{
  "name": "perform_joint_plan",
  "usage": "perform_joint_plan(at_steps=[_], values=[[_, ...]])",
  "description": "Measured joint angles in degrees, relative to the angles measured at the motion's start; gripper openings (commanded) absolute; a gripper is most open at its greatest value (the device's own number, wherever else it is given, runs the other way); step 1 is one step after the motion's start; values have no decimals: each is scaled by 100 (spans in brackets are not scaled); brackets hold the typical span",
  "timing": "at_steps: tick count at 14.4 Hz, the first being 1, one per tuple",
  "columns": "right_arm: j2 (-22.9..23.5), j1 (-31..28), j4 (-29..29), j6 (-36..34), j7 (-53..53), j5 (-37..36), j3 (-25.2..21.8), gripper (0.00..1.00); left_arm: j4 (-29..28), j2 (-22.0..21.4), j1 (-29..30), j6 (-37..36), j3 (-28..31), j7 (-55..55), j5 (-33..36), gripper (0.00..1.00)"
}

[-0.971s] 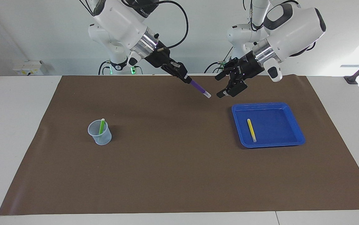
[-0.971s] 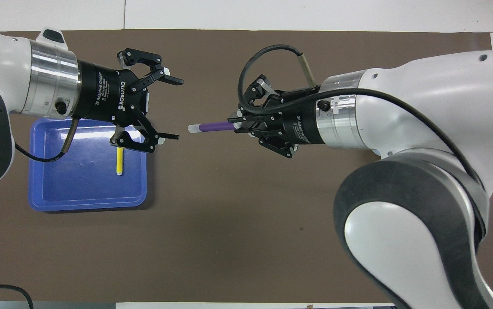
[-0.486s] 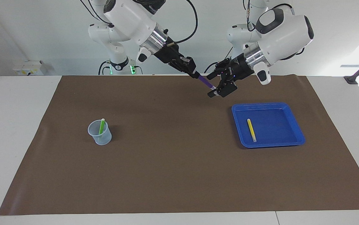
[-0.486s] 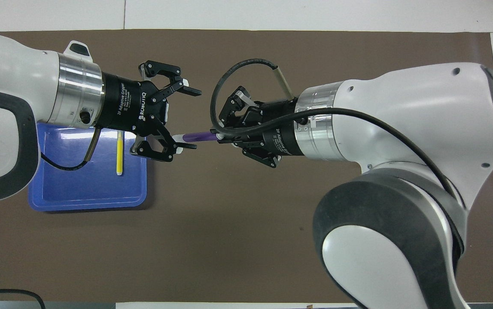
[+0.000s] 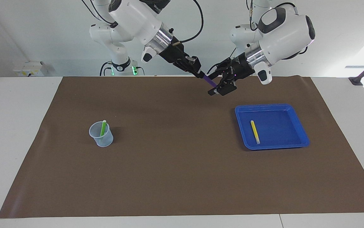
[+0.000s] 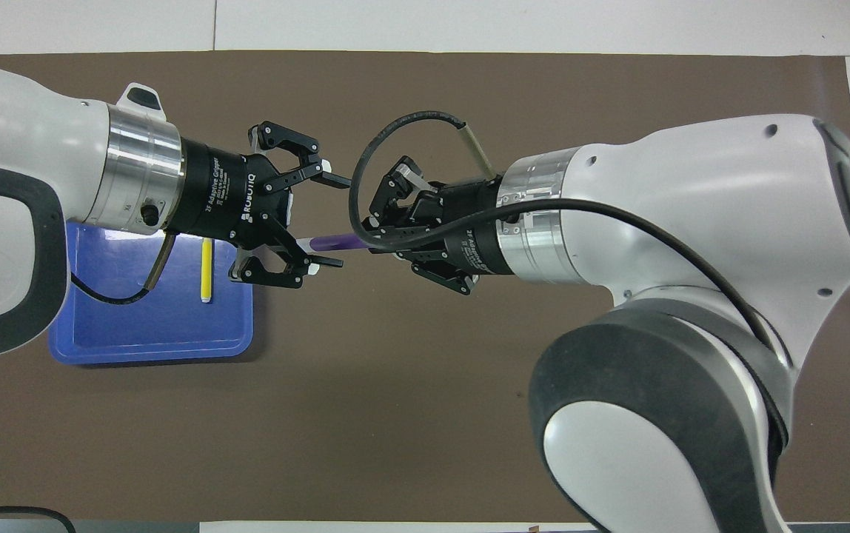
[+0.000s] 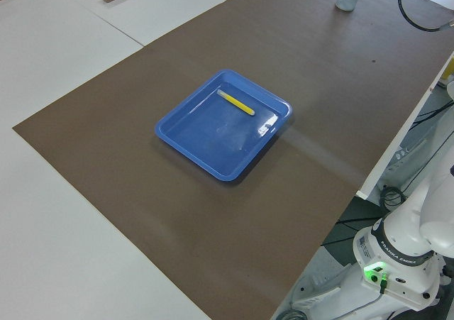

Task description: Right arm passes pens to left for tray arrangement

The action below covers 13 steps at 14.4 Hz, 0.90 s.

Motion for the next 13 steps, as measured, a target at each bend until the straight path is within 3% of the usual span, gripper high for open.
perform_joint_plan(at_steps=[9, 11, 13], values=[[1, 0, -1, 0, 0, -61, 0, 0, 0, -12, 23, -189, 33, 0, 0, 46], [1, 0, 0, 0, 0, -62, 0, 0, 0, -17, 25, -209, 33, 0, 0, 43], [1, 0, -1, 0, 0, -64, 0, 0, 0, -18, 26, -233, 33, 0, 0, 26]])
